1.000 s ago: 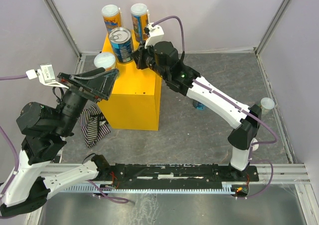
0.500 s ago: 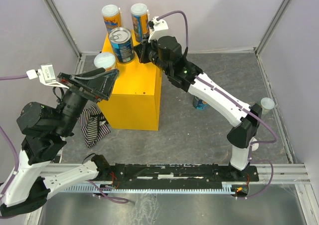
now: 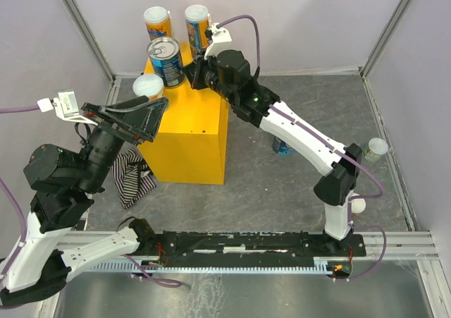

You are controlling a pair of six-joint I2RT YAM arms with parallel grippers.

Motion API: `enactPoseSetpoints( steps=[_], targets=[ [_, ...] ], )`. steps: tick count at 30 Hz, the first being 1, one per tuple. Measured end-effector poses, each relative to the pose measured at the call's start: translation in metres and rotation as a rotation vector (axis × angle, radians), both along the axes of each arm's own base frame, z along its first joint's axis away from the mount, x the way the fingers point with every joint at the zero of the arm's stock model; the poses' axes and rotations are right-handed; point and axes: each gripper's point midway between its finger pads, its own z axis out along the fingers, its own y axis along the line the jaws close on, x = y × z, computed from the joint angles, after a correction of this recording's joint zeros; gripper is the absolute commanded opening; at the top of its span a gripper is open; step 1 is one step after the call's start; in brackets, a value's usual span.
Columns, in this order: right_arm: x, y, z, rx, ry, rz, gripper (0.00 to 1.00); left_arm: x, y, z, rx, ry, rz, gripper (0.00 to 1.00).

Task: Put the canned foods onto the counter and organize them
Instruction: Place the canned food on the counter.

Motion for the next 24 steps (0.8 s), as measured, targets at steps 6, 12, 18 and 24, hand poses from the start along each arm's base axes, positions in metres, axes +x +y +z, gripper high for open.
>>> enactPoseSetpoints(
  steps=[6, 12, 18, 24],
  targets=[
    [0.002, 0.007, -0.002, 0.002, 0.011, 0.014, 0.06, 0.000, 0.000, 0.000, 0.000, 0.000, 0.000, 0.97],
    [0.003, 0.010, -0.002, 0.004, 0.013, 0.019, 0.06, 0.000, 0.000, 0.000, 0.001, 0.000, 0.001, 0.98],
    [0.004, 0.012, -0.001, 0.003, 0.014, 0.022, 0.06, 0.000, 0.000, 0.000, 0.002, 0.000, 0.001, 0.98],
    [0.004, 0.015, -0.001, 0.003, 0.015, 0.034, 0.06, 0.001, 0.000, -0.001, 0.003, 0.001, 0.001, 0.98]
  ],
)
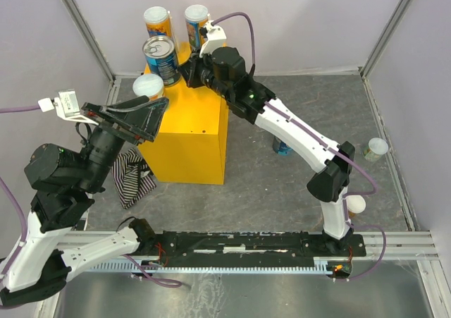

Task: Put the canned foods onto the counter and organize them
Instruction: Place the canned food on the counter.

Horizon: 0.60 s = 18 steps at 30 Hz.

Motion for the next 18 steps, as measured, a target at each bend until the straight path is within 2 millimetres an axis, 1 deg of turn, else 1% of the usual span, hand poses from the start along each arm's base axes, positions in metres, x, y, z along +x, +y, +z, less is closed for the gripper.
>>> enactPoseSetpoints(
  steps=[18],
  targets=[
    [0.0013, 0.0043, 0.0015, 0.009, 0.002, 0.009, 0.06, 0.0009, -0.0012, -0.0008, 0.003, 0.002, 0.000, 0.98]
  ],
)
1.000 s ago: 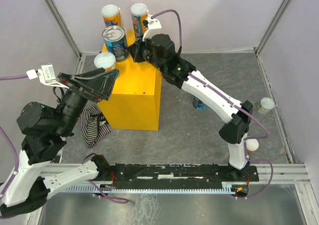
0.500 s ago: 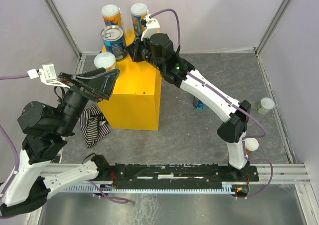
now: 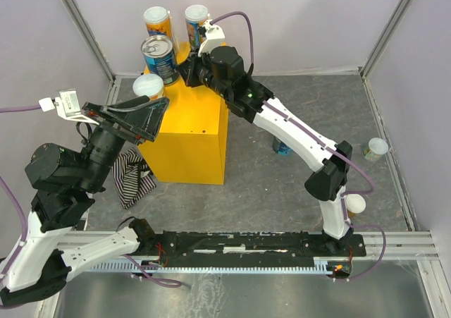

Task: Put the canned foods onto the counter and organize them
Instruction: Place the canned food on the counter.

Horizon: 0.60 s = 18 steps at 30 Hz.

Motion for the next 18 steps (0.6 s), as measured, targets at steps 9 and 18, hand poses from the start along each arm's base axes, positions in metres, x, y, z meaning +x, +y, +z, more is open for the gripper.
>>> enactPoseSetpoints(
  steps=[9, 18],
  targets=[
    [0.004, 0.007, -0.008, 0.001, 0.016, 0.003, 0.06, -0.001, 0.001, -0.001, 0.000, 0.000, 0.000, 0.98],
    [0.004, 0.004, -0.021, -0.029, 0.034, -0.008, 0.22, -0.002, 0.002, -0.002, -0.001, 0.000, 0.001, 0.98]
  ],
)
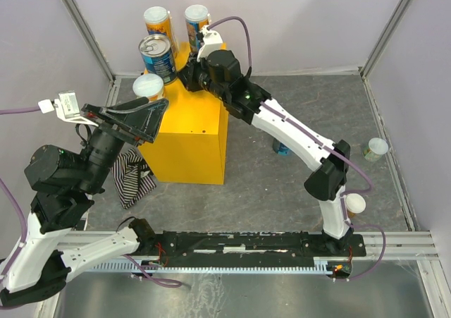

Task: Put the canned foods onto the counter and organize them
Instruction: Place the canned food on the counter.

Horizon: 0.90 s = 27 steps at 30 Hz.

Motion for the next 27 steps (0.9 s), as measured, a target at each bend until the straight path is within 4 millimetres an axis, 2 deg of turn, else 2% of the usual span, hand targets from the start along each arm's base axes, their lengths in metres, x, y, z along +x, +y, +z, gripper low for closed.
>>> enactPoseSetpoints(
  steps=[3, 6, 11, 14, 17, 19, 21, 27],
  targets=[
    [-0.003, -0.008, -0.007, -0.035, 0.015, -0.010, 0.39, 0.000, 0.000, 0.000, 0.000, 0.000, -0.001, 0.98],
    [-0.011, -0.023, -0.005, -0.070, 0.017, -0.030, 0.60, 0.000, 0.000, 0.000, 0.000, 0.000, -0.001, 0.99],
    [-0.035, -0.071, 0.011, -0.118, -0.008, -0.086, 0.79, 0.004, -0.005, -0.002, 0.009, 0.006, -0.002, 1.00],
    [-0.051, -0.102, 0.027, -0.134, -0.041, -0.123, 0.99, 0.009, -0.013, -0.006, 0.025, 0.017, -0.007, 0.99],
    [-0.064, -0.133, 0.036, -0.159, -0.073, -0.171, 0.99, 0.015, -0.023, -0.010, 0.044, 0.028, -0.018, 0.99],
    [-0.071, -0.154, 0.032, -0.186, -0.083, -0.212, 0.99, 0.018, -0.031, -0.013, 0.056, 0.032, -0.031, 0.99],
    [-0.076, -0.174, 0.019, -0.225, -0.080, -0.257, 0.99, 0.020, -0.037, -0.015, 0.065, 0.035, -0.043, 0.99],
    [-0.091, -0.232, -0.048, -0.380, -0.020, -0.397, 0.99, 0.022, -0.050, -0.018, 0.081, 0.034, -0.084, 0.99]
  ],
)
